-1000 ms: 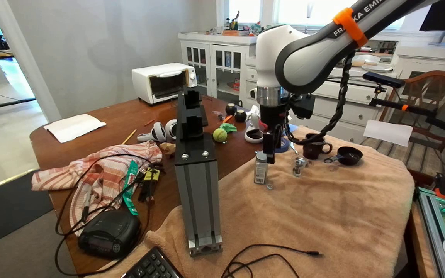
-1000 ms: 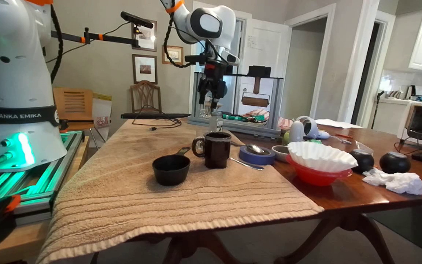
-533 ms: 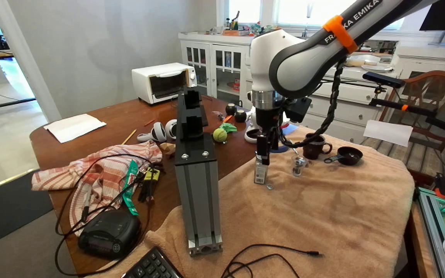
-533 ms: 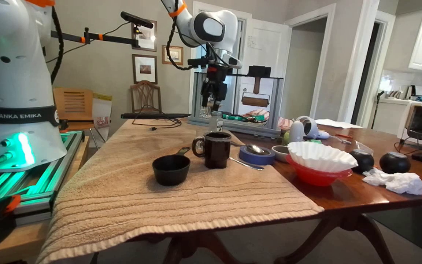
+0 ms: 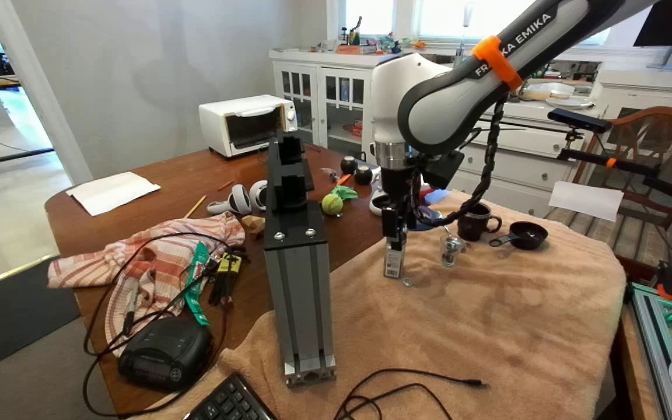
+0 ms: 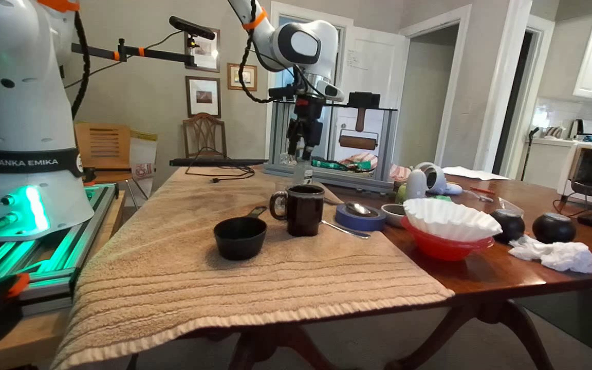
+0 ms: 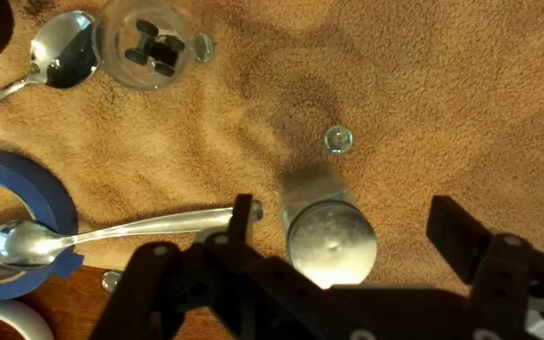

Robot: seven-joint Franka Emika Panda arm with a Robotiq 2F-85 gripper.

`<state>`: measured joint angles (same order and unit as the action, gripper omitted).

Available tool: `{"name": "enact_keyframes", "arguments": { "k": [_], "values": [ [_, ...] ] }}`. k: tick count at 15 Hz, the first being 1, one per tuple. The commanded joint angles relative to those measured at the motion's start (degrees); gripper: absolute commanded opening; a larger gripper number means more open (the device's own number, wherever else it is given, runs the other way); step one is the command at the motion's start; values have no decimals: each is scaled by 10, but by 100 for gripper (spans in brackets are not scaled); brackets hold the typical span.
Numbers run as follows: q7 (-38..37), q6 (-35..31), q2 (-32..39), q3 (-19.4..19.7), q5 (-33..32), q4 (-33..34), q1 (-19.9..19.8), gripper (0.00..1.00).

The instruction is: Put the lid in the glass cup

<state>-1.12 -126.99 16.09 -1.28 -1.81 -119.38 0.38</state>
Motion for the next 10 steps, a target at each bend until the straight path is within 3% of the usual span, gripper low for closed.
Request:
{"name": "enact_keyframes", "arguments": {
  "k": [1, 5, 8, 10],
  "values": [
    [-16, 4, 19, 6, -10, 19, 8, 94],
    [-19, 4, 22, 7, -11, 24, 9, 89],
    [-21, 6, 24, 7, -12, 26, 10, 65],
    [-22, 6, 26, 7, -12, 28, 11, 56]
  ]
}}
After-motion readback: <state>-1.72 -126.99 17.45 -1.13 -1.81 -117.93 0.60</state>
